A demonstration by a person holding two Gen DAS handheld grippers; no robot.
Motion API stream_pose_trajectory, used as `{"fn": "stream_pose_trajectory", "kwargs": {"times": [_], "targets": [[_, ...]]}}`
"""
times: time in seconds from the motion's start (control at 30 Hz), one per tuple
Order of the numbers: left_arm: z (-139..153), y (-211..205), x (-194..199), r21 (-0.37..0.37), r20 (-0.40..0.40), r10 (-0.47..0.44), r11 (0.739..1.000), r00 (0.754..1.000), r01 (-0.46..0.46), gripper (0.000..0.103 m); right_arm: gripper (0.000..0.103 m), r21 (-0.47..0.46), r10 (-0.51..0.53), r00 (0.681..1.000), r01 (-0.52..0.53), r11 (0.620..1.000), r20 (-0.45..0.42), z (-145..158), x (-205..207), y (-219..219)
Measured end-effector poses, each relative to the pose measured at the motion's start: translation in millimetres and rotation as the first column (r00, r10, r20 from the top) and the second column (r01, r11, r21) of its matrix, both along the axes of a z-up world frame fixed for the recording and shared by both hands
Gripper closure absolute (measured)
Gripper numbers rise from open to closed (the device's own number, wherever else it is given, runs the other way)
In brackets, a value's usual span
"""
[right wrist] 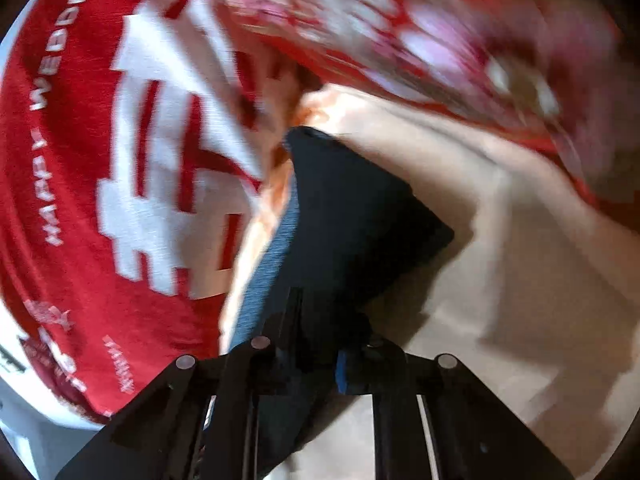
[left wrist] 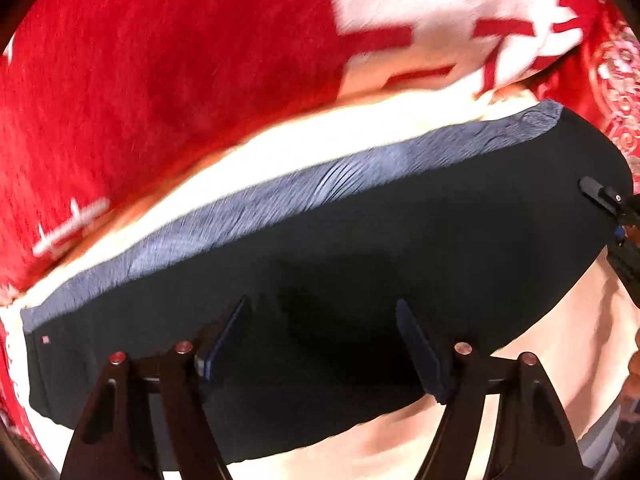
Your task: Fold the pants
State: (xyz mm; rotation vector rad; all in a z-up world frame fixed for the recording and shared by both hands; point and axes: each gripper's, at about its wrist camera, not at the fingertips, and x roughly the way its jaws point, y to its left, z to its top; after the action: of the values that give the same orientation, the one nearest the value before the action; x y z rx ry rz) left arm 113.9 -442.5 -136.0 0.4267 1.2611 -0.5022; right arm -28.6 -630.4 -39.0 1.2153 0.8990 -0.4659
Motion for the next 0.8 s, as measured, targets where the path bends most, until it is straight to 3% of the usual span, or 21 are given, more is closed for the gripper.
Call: {"fn": "stream_pose_trajectory", "kwargs": {"times": [0.07,0.17,0.23,0.5,0.63,0.8], "targets": [[-4,-17,-7,-0.012,0.016,-0.026,1.000,1.000,0.026,0.026,0.089,-0.006,0.023,0.999,-0.023,1.000,0.039,14,5,4],[-34,-39,-20,0.026,-0.051,-0.073,0.997,0.996,0.074,0.026,0.089,-0.020,0.061,0.995,-0.059,0.998,0.082,30,16,12],[-33,-38,-23,-0.001,-0.020,-0.065,0.998,0.998,0.065,0.026,0.089,-0.021,0.099,0.992,-0.098,0.995,0.080,34,26,18],[-25,-10,-11,-0.086,-0.111,-0.055,0.995,0.992,0.046,0.025,0.089,-0.123,0.240,0.969,-0.233,0.965,0.049,64,55,49],[-11,28,-6,-0.132,-0.135,-0.020,0.991,0.991,0.002,0.025,0.089,-0.193,0.354,0.935,-0.346,0.918,0.008,82,74,81],[7,96,10,-0.114,-0.114,0.059,0.991,0.992,-0.072,0.025,0.089,-0.285,0.483,0.872,-0.485,0.827,-0.083,99,100,134]]}}
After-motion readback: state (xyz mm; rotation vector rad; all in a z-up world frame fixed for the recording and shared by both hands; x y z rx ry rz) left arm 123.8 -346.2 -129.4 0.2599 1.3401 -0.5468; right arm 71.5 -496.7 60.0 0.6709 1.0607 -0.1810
